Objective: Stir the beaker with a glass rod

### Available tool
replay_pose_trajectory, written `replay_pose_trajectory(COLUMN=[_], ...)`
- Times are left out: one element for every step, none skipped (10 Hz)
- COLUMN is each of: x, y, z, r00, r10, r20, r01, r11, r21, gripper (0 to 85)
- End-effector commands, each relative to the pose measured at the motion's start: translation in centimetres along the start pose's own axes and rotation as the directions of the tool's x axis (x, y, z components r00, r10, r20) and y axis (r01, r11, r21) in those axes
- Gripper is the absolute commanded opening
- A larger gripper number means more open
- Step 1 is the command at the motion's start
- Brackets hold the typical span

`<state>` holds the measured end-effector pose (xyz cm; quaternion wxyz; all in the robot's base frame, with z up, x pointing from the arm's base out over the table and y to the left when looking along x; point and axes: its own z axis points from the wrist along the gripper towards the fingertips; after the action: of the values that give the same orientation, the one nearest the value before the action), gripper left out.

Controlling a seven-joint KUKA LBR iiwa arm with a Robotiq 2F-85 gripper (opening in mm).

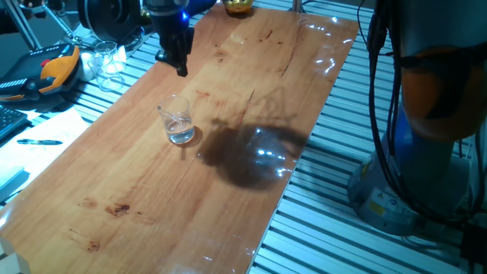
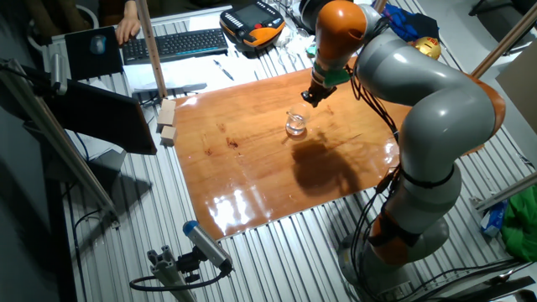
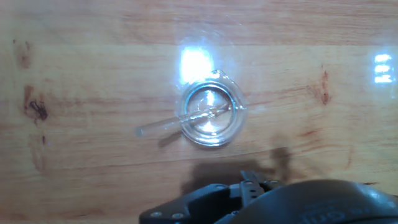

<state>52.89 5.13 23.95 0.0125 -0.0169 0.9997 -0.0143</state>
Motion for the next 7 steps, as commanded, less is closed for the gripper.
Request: replay_pose_trajectory(x=[0.1, 0.2, 0.3, 0.4, 0.4, 0.2, 0.2], y=[0.3, 0.8, 1.2, 1.9, 2.6, 3.1, 3.2], z=[0.2, 0.4, 0.5, 0.4, 0.3, 0.1, 0.2], r00=[1.0, 1.0, 1.0, 1.0, 1.0, 1.0, 1.0], r10=[0.004, 0.007, 0.008, 0.011, 0.012, 0.009, 0.0], r20=[0.003, 0.004, -0.002, -0.01, -0.012, -0.016, -0.019], r01=[-0.004, -0.007, -0.008, -0.011, -0.012, -0.008, 0.001], r11=[1.0, 1.0, 1.0, 1.0, 0.999, 0.998, 0.999], r21=[0.001, 0.004, 0.007, 0.016, 0.05, 0.069, 0.049], gripper=[0.0, 0.0, 0.0, 0.0, 0.0, 0.0, 0.0])
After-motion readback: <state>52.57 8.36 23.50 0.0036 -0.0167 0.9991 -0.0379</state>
